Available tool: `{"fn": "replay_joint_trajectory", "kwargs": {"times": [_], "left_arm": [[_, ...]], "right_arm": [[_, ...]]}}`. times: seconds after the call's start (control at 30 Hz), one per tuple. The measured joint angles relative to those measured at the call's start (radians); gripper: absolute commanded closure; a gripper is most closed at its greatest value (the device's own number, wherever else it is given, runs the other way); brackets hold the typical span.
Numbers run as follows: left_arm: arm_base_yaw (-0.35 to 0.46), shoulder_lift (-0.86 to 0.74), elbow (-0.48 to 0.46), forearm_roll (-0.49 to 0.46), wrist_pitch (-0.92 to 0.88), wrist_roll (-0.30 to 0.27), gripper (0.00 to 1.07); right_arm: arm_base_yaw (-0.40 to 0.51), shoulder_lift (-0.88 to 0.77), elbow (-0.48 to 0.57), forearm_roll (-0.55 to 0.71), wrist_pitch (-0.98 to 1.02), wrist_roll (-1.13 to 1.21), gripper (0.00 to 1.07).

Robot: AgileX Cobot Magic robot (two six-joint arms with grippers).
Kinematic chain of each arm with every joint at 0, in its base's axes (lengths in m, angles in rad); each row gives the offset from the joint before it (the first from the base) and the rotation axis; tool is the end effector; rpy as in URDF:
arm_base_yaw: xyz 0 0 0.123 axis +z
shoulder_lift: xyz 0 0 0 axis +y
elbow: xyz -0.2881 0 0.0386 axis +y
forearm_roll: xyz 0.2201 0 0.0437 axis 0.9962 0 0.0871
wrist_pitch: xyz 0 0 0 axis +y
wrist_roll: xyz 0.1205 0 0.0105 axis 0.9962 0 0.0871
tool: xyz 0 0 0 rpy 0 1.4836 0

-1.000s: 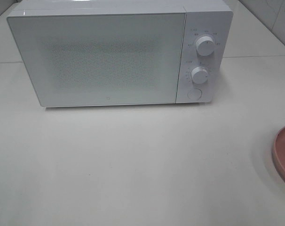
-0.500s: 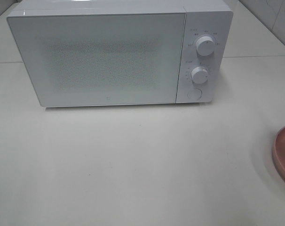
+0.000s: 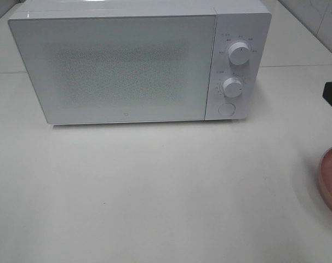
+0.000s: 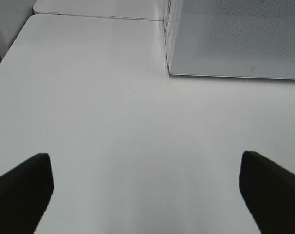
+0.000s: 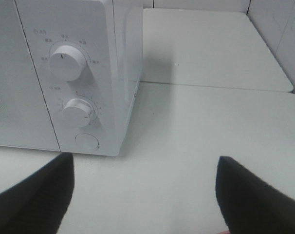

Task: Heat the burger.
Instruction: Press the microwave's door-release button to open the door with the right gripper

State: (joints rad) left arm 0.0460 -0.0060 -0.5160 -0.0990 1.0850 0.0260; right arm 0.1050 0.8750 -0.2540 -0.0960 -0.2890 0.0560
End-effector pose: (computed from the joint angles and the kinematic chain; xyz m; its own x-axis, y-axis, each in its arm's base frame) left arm -0.0116 -0.0111 0.2525 -0.4563 -0.0413 -0.8889 0.0226 0.9981 -0.0580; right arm 0.1654 0.0207 0.2469 -0.2374 -0.0612 -0.9695 -0.1398 0.9898 -0.0283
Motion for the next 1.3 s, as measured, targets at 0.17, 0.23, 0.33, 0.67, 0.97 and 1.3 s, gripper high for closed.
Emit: {"fn": "replay_joint_trajectory", "kwargs": {"times": [0.17, 0.23, 0.33, 0.67, 0.97, 1.3], "left_arm": [[0.0, 0.0, 0.0, 0.0, 0.0, 0.0, 0.11], [0.0, 0.0, 0.0, 0.0, 0.0, 0.0, 0.11], [0.0, 0.0, 0.0, 0.0, 0.0, 0.0, 0.11], [0.0, 0.0, 0.0, 0.0, 0.0, 0.0, 0.11], [0.0, 0.0, 0.0, 0.0, 0.0, 0.0, 0.11], [0.0, 0.0, 0.0, 0.0, 0.0, 0.0, 0.11]], "right_arm": [[0.0, 0.115, 0.001, 0.01, -0.094, 0.0, 0.32], [0.0, 0.148, 0.001, 0.025, -0.115, 0.0, 0.32], [0.004, 0.183, 0.001, 0.044, -0.143, -0.001, 0.32], [0.177, 0.246, 0.001, 0.141, -0.241, -0.062, 0.32], [0.341, 0.354, 0.001, 0.325, -0.339, -0.215, 0.34], [0.522, 0.515, 0.0, 0.574, -0.525, -0.328, 0.43]]}}
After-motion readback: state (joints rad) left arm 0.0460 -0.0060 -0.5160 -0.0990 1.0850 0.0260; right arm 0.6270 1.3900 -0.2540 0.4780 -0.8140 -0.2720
